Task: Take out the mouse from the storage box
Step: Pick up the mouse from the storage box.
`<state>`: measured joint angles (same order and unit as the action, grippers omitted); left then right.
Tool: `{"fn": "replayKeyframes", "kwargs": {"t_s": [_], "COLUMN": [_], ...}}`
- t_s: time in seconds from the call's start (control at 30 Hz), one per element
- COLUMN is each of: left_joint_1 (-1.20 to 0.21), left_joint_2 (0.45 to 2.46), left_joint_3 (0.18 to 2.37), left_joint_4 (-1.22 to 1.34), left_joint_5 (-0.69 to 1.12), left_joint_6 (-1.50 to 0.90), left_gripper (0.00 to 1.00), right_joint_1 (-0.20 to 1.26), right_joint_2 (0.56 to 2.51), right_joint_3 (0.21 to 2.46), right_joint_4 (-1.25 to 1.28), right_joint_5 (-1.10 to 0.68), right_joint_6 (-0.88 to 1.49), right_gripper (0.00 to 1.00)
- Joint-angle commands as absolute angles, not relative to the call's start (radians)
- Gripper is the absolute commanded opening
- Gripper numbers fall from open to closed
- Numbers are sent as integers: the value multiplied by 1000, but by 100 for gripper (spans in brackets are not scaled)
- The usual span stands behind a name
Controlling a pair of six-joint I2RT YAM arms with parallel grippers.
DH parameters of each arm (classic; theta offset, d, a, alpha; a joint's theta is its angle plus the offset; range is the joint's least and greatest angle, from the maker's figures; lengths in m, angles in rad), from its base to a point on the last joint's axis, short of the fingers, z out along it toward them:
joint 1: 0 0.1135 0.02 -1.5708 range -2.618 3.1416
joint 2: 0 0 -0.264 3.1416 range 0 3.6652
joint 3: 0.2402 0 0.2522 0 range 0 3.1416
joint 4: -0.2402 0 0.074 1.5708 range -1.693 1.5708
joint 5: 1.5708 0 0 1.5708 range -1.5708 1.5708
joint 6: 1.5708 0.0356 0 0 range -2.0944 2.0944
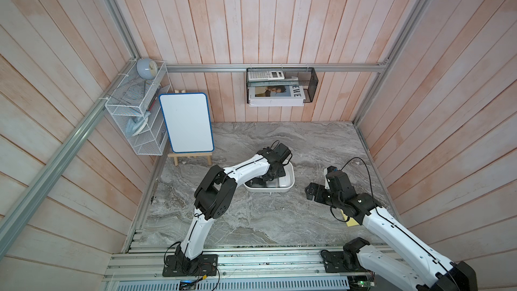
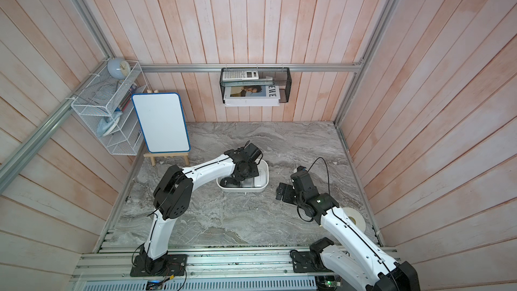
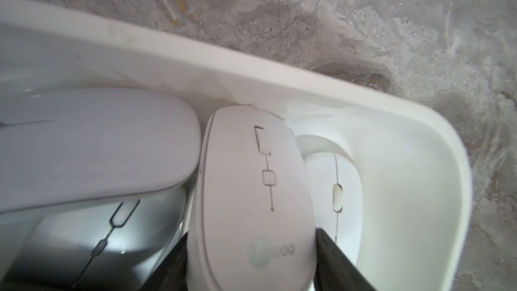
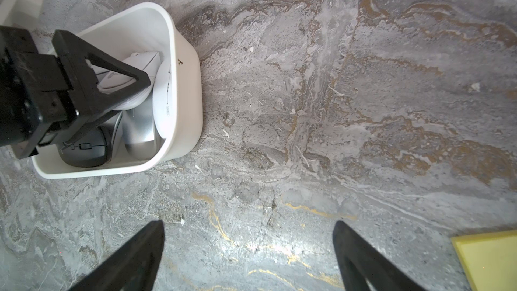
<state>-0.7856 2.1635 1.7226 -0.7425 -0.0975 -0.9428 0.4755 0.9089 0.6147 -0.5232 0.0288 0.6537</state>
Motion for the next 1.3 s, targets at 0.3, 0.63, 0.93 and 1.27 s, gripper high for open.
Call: {"fn": "replayKeyframes", "kwargs": {"t_s": [0.3,0.63,0.93,1.27], "left_joint_1": [-790,-764,-759,-762], "left_joint_2": [2097,2088,2133,2118], "left_joint_3": [1664,1624,1640,1616], "left_joint_4": [-659,-589,-584,-533], "left_joint_5": [-159,-124,-66,-6], "left_joint_6": [-910,-907,-914,-942], "left_gripper": [58,78,64,70], "right_joint_1": [480,480,480,480], "right_joint_2": [923,928,932,941], "right_joint_3": [598,596,596,592], "right_joint_4": [-509,-509,-507,-501], "right_joint_5": [19,9,11,9], "right_joint_6": [660,663,663,663], "right_gripper": [98,98,98,98]}}
